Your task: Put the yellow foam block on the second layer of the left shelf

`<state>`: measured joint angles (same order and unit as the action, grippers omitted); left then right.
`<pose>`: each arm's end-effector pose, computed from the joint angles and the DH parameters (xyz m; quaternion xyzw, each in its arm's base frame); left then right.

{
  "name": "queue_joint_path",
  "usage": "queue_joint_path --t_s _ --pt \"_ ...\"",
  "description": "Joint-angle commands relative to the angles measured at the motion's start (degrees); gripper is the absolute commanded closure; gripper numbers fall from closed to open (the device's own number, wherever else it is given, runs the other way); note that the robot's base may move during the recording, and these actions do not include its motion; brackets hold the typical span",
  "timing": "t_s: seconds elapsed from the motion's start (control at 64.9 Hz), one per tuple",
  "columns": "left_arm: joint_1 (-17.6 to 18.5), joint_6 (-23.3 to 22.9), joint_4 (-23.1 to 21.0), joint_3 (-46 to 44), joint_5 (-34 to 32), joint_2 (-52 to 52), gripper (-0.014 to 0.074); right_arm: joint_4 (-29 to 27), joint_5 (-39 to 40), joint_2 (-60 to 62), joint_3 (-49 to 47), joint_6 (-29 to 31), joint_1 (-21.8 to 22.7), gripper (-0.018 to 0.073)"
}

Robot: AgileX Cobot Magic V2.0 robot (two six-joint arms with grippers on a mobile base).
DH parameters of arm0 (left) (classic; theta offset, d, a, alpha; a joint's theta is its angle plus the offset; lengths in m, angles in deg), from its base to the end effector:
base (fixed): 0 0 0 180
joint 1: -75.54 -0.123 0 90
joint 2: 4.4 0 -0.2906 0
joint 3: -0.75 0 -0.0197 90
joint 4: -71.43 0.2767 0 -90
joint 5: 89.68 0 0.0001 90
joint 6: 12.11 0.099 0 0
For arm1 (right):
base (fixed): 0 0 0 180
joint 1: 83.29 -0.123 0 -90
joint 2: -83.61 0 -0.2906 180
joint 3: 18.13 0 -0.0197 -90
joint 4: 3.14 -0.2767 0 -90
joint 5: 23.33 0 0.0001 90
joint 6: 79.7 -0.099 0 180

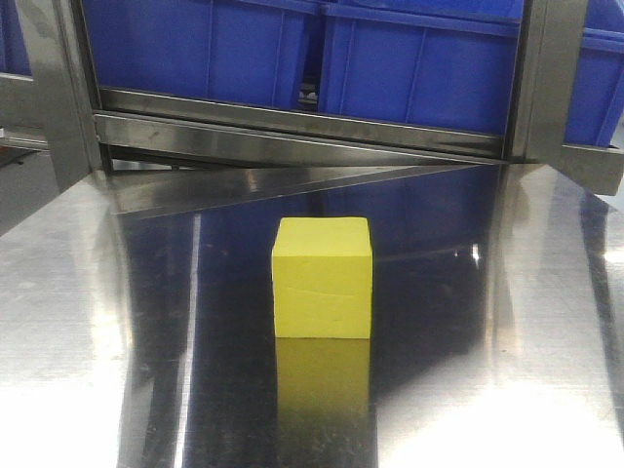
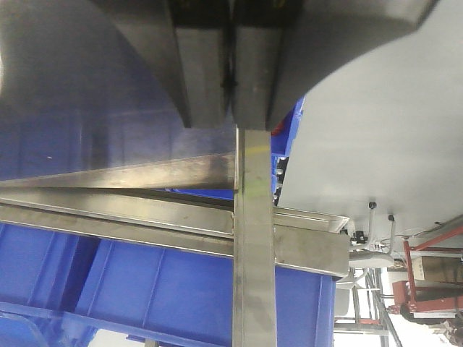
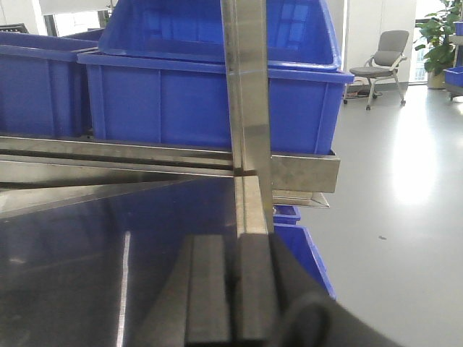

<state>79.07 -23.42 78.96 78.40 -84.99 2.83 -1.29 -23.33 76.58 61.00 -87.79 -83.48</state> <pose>0.0844 -0.0041 0.2046 -0.0055 0.7042 -0.0417 0.7088 0.0851 0.0003 0.2033 0.0360 0.6821 0.0410 0.7293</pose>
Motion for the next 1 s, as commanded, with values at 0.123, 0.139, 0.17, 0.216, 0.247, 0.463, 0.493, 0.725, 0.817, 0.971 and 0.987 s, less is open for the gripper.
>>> queue_joint_path --t_s 0.123,0.139,0.17,0.216,0.247,0.463,0.493,0.725,0.817,0.971,0.987 --pt "-0.10 -0.22 -0.42 1.48 -5.04 0.41 0.0460 0.17 5.34 1.00 -1.25 0.50 0.19 0.0503" --pt "-0.10 -0.22 -0.42 1.48 -5.04 0.41 0.0460 0.17 5.34 1.00 -1.25 0.50 0.19 0.0503" --pt "-0.10 -0.22 -0.42 1.48 -5.04 0.41 0.0460 0.17 5.34 1.00 -1.25 0.50 0.19 0.0503" --pt "-0.10 -0.22 -0.42 1.48 -5.04 0.41 0.0460 0.17 5.34 1.00 -1.25 0.50 0.19 0.0503" --pt "-0.10 -0.22 -0.42 1.48 -5.04 0.41 0.0460 0.17 5.34 1.00 -1.25 0.50 0.19 0.0503" --pt "-0.10 -0.22 -0.42 1.48 -5.04 0.41 0.0460 0.17 5.34 1.00 -1.25 0.50 0.19 0.0503" --pt "-0.10 -0.22 -0.42 1.48 -5.04 0.41 0.0460 0.17 5.34 1.00 -1.25 0.50 0.19 0.0503" --pt "-0.10 -0.22 -0.42 1.48 -5.04 0.41 0.0460 0.17 6.81 1.00 -1.25 0.50 0.19 0.0503" --pt "-0.10 -0.22 -0.42 1.48 -5.04 0.41 0.0460 0.22 8.09 1.00 -1.81 0.50 0.19 0.0503" --pt "-0.10 -0.22 -0.42 1.48 -5.04 0.41 0.0460 0.22 4.54 0.84 -9.63 0.50 0.19 0.0503" --pt "-0.10 -0.22 -0.42 1.48 -5.04 0.41 0.0460 0.22 3.69 0.64 -10.94 0.50 0.19 0.0503"
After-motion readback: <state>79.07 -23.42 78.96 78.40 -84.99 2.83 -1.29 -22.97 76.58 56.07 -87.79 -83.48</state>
